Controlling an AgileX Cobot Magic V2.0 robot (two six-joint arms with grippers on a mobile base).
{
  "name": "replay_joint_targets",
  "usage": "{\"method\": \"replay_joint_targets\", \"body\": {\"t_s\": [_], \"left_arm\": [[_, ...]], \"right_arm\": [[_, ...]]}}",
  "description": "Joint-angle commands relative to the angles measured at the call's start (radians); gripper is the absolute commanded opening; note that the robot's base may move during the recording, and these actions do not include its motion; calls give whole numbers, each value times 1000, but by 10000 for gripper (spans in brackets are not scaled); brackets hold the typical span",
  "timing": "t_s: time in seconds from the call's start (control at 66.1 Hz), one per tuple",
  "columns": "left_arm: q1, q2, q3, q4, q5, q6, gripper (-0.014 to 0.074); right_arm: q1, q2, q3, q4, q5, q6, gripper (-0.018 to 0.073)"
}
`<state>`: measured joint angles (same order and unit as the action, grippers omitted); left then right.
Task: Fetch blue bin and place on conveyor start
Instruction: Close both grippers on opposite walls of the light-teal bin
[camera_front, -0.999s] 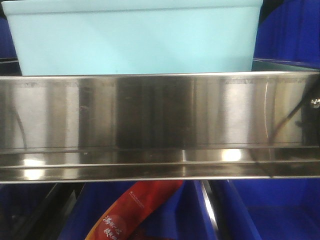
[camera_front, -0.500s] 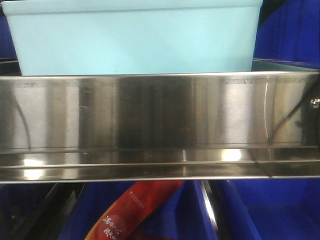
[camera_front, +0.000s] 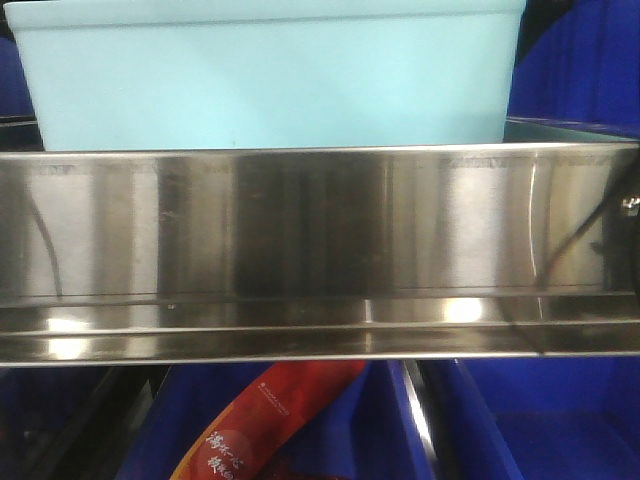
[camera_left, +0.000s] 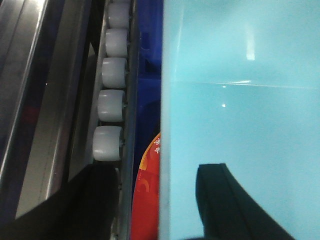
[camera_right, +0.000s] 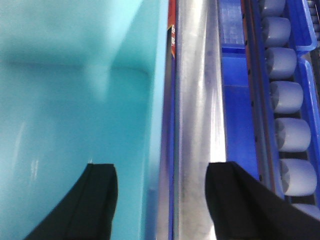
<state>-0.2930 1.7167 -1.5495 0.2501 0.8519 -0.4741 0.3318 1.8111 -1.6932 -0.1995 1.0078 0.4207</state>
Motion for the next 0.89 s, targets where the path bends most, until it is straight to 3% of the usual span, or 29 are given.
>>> {"method": "replay_joint_targets", "body": {"t_s": [0.0,0.878], "left_arm": [[-1,-3,-5,6,0,-9,276],[-1,-3,-5,-17,7,-9,276]], "right_arm": [[1,-7,-5,-9,17,0,288],[1,3,-71,44,53,0,288]]}}
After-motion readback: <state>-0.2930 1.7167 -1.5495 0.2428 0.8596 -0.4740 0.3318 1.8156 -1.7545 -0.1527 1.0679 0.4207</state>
